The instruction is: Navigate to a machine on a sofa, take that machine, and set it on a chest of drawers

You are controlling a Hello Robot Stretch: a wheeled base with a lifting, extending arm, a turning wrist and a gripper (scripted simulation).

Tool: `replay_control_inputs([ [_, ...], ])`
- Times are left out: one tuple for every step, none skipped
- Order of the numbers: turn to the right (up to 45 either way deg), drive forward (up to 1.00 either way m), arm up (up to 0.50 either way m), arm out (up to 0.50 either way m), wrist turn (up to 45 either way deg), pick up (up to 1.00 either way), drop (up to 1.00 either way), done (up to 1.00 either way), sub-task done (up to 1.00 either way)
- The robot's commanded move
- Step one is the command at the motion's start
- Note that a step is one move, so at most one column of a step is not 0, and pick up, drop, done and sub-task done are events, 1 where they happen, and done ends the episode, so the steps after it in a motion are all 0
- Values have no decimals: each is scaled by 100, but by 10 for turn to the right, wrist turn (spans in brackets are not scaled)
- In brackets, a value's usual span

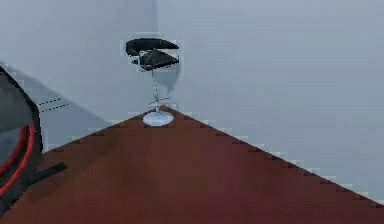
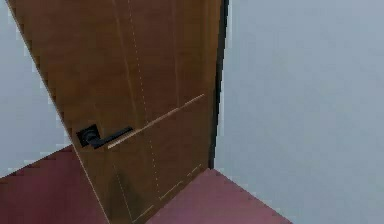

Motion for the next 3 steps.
replay_control_inputs([
  [0, 40, 0, 0, 0, 0, 0, 0, 0],
  [390, 0, 0, 0, 0, 0, 0, 0, 0],
  [0, 90, 0, 0, 0, 0, 0, 0, 0],
])
